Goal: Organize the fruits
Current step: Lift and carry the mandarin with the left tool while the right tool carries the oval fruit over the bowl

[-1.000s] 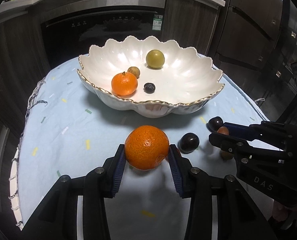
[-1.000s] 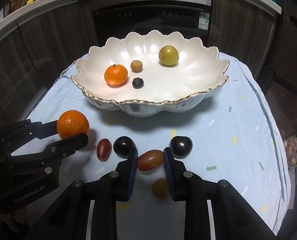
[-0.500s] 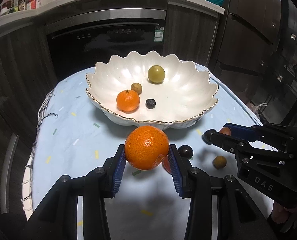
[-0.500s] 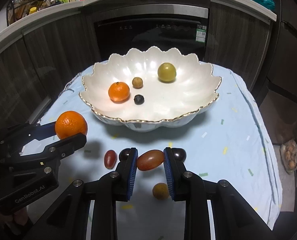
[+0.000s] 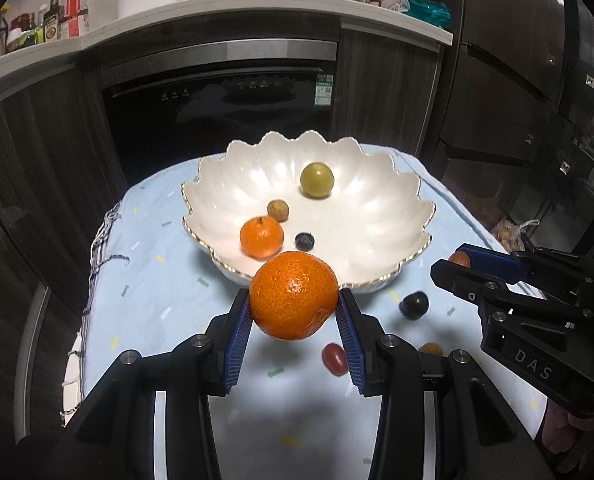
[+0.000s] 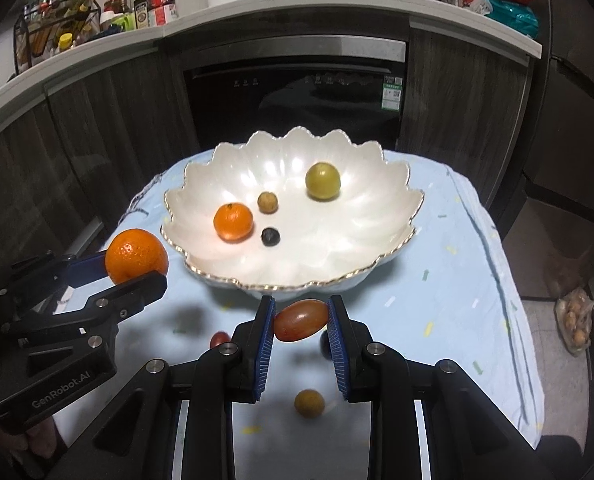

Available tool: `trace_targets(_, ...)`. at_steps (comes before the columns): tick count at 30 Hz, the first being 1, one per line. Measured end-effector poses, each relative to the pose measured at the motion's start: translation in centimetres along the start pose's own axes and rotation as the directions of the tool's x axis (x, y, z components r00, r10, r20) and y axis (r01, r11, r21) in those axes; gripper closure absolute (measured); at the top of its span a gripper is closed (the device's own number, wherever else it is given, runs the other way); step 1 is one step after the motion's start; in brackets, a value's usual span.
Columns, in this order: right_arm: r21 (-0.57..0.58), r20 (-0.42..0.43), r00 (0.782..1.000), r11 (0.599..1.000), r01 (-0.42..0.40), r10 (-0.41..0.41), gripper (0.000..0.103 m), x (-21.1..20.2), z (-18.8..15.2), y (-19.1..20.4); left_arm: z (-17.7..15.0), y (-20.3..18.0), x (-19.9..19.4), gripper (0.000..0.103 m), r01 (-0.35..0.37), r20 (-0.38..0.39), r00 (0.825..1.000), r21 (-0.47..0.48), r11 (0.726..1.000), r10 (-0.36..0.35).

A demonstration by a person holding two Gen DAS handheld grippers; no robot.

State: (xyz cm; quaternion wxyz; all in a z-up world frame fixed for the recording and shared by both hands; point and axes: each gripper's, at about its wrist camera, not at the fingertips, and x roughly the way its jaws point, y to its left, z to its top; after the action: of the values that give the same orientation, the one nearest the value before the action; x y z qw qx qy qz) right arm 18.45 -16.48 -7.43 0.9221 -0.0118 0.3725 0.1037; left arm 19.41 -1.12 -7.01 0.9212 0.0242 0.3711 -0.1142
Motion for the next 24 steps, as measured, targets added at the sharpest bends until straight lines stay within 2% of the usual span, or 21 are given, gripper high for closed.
trace_targets(11, 0.019, 0.051, 0.998, 0.999, 0.03, -0.031, 0.075, -0.3, 2.4, -1.3, 2.1, 0.0, 0.5, 0.061, 0.003, 0.011, 1.0, -0.063, 0.998, -0.002)
trace_targets(24, 0.045, 0.072, 0.996, 0.997, 0.058, -0.061, 0.075, 1.1, 4.5, -3.1, 4.6, -0.2, 2.7, 0.061, -0.014, 0.024, 1.0, -0.077, 0.997, 0.016)
